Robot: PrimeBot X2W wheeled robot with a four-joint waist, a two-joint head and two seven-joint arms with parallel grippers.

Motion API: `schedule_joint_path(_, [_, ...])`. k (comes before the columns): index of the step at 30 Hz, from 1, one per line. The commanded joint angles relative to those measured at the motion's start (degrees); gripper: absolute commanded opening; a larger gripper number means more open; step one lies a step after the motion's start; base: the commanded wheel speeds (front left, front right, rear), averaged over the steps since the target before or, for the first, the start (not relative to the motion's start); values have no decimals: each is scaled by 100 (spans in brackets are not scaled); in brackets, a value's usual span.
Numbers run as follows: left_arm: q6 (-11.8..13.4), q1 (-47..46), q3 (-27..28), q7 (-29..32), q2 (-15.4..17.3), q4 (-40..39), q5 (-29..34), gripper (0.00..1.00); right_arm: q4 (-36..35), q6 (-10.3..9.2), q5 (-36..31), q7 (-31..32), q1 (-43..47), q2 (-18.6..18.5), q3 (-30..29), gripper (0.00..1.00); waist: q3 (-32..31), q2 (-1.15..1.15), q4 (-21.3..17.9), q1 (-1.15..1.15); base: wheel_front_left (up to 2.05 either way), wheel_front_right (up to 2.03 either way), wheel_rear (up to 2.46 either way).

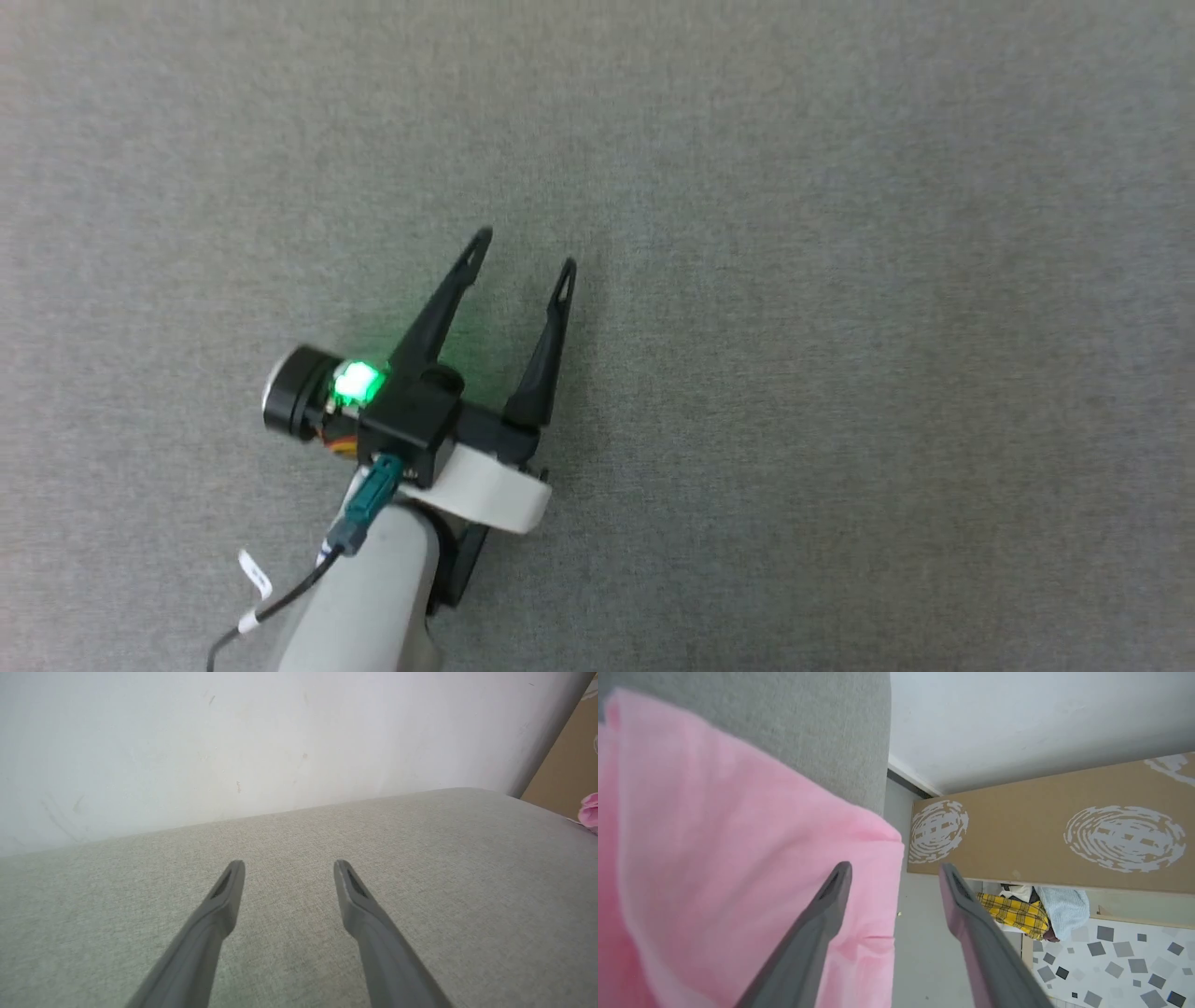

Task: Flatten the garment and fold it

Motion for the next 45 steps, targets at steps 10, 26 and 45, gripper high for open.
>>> schedule_joint_path(10, [199,810,290,-27,-1,13,-273,100,-1177,-13,399,-604,-495,841,259,100,-1790,0,-60,0,0,0,0])
schedule_joint_path(26, [411,1841,765,-27,60,-166,-272,100,-3895,-13,843,-1415,1730,3271,-329,100,-2840,0,332,0,0,0,0])
schedule_joint_path(45, [446,2267,865,-27,-47,-13,-387,100,-4364,-13,465,-1639,3704,4522,-582,100,-3049,0,564,0,0,0,0])
